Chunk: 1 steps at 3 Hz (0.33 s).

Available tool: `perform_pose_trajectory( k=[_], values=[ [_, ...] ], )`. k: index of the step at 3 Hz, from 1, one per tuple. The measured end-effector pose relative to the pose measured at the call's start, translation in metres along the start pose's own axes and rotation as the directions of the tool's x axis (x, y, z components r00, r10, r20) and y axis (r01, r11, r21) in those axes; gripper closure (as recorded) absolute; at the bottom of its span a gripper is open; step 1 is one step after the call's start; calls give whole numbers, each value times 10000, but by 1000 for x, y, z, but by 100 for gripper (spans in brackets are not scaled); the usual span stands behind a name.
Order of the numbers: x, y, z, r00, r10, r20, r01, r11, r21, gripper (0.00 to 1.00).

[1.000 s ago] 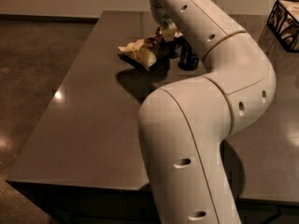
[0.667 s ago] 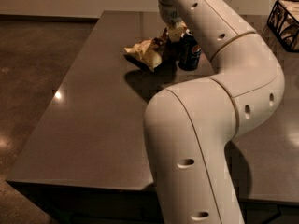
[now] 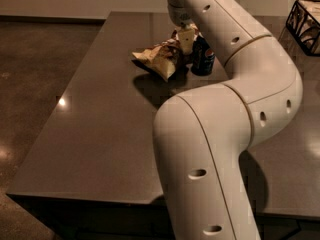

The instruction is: Move brown chip bag near pepsi can

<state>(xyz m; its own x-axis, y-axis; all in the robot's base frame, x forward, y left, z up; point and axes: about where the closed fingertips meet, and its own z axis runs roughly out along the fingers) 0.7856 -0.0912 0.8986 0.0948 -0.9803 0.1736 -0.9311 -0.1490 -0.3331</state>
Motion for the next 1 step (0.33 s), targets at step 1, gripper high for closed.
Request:
perform_pose_trajectory(
  k=[1],
  values=[
    [-2, -5, 4, 10000, -15, 34, 15, 9999, 149, 0]
  ],
)
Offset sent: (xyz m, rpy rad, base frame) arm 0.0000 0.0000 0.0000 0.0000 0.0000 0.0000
